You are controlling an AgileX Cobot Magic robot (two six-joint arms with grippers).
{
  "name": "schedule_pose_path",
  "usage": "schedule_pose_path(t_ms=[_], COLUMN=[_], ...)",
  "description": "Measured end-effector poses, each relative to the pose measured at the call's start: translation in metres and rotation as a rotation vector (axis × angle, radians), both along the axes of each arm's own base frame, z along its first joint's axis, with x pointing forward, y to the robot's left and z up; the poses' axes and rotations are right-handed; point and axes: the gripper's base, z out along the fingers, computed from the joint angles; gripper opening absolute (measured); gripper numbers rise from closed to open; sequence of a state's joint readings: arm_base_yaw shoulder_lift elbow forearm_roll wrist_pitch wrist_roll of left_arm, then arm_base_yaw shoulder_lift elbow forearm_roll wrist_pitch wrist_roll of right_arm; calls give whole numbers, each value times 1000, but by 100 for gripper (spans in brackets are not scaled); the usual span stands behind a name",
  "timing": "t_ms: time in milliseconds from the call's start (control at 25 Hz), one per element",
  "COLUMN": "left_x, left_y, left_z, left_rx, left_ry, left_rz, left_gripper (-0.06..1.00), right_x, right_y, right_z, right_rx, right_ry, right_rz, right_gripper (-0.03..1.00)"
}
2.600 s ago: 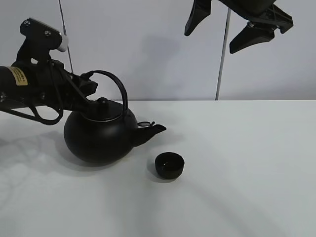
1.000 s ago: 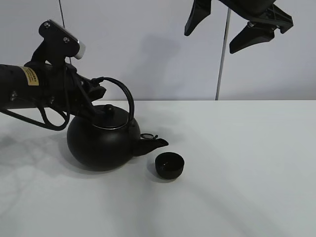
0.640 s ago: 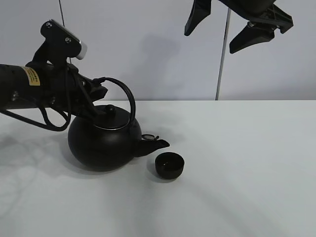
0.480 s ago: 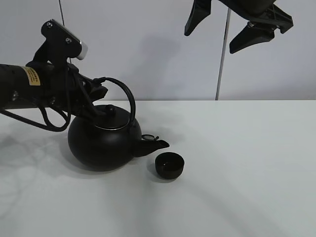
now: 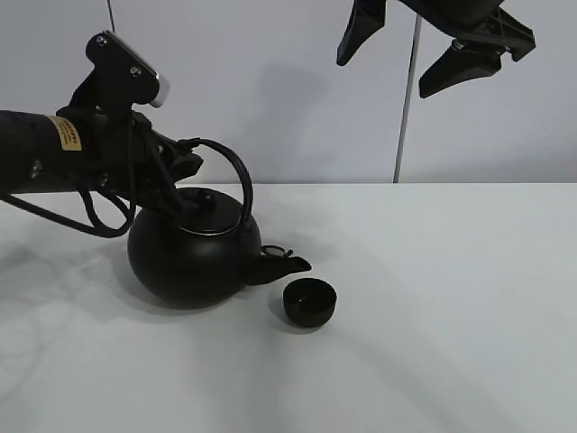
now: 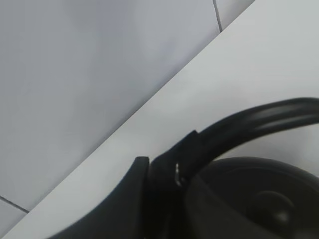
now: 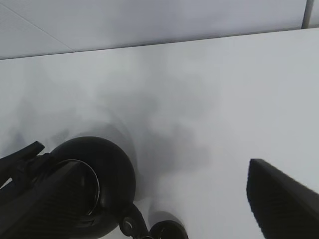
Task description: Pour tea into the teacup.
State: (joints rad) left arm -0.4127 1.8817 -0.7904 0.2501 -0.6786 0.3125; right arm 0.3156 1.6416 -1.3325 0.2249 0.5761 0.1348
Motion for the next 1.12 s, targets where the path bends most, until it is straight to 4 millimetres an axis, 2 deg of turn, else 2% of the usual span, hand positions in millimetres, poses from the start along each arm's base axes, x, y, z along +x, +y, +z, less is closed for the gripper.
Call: schedule_pose_path(t_ms=[1120], left_x=[2], left_y=[-9], left_z=[4], left_rx=[54], left_ry=[-16], left_rz=[-39], left_gripper=[10], right_x=[0], right_y=[0], right_z=[0], right_rx=[0], right_ry=[0], right_rz=[0], right_gripper=[61])
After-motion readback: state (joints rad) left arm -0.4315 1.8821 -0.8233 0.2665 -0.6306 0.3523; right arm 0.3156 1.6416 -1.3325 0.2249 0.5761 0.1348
